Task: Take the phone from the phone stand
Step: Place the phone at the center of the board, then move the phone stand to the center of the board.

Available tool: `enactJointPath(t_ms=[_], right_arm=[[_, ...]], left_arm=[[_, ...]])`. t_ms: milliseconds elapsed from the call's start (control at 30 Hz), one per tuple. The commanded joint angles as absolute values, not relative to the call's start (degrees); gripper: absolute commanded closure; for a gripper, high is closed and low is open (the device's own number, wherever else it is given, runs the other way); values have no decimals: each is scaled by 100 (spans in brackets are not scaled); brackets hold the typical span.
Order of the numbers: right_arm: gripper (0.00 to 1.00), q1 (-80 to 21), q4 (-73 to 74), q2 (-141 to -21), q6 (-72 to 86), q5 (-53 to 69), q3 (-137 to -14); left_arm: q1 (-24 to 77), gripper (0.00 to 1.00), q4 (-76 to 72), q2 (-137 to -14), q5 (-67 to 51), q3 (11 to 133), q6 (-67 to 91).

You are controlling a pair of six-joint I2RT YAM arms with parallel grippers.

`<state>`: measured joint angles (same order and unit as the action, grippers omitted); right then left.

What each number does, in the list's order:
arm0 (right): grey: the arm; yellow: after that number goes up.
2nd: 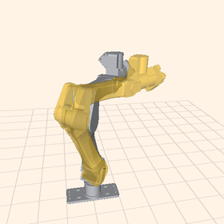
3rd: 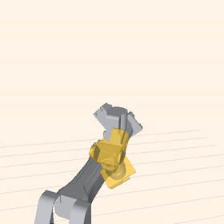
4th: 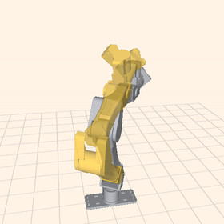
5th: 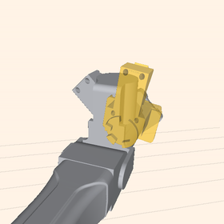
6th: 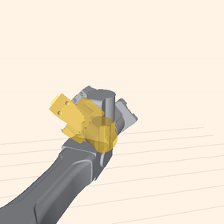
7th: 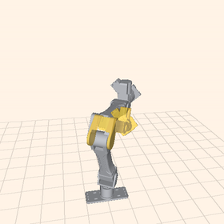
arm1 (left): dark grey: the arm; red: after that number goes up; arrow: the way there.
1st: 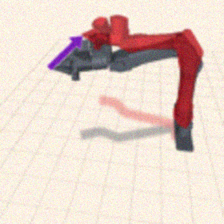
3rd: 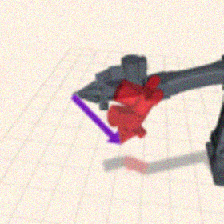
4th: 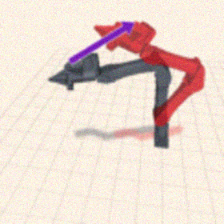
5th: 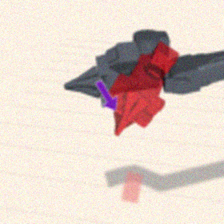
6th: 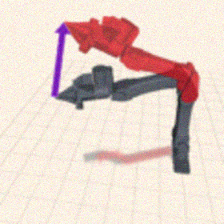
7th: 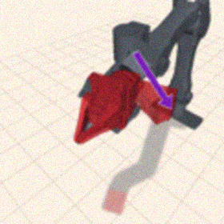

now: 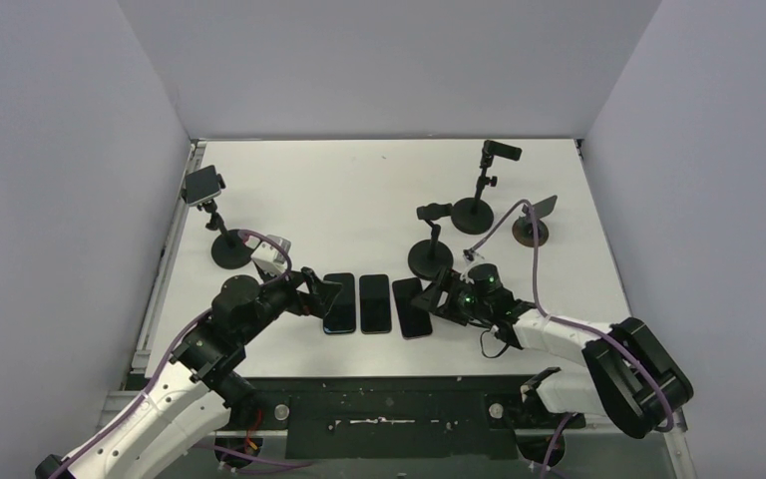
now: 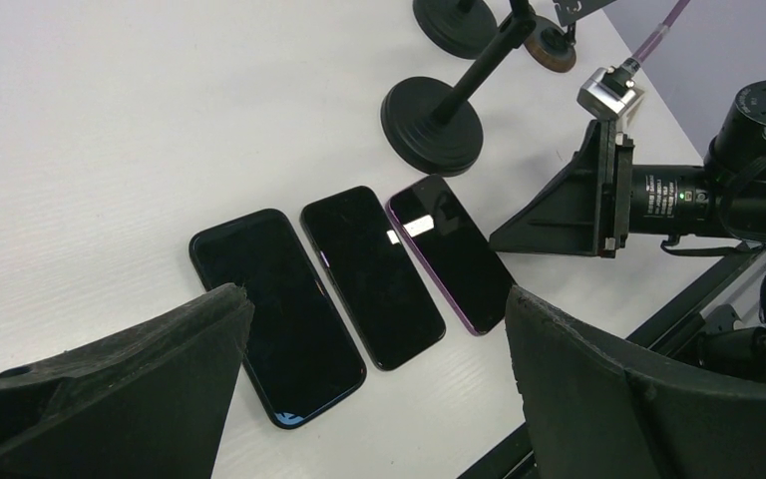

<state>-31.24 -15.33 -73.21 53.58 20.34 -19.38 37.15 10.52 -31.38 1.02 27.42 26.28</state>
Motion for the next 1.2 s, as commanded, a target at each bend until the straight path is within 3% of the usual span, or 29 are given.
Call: enactJointPath(t_ms=[0, 433, 600, 800, 967, 1167], right_arm=[[29, -3103, -1101, -6869, 5232, 1669, -1755], [36, -3601, -1655, -7425, 5297, 1994, -1943], [35, -3605, -735, -6700, 5109, 1125, -2249], [29, -3679, 647, -5220, 3856, -536, -3183], [22, -3628, 879, -5474, 2826, -1153, -3838], [16, -3623, -215, -5925, 2348, -1493, -3810]], left_arm=[[3674, 3, 856, -3154, 0, 2969, 2542], [3656, 3, 819, -3176, 0, 2953, 2602], [3650, 3, 940, -3107, 0, 2987, 2569], [3655, 3, 994, -2964, 86, 2984, 2518], [3647, 3, 994, -2946, 114, 2988, 2522], [3654, 3, 1044, -2945, 88, 2986, 2516]])
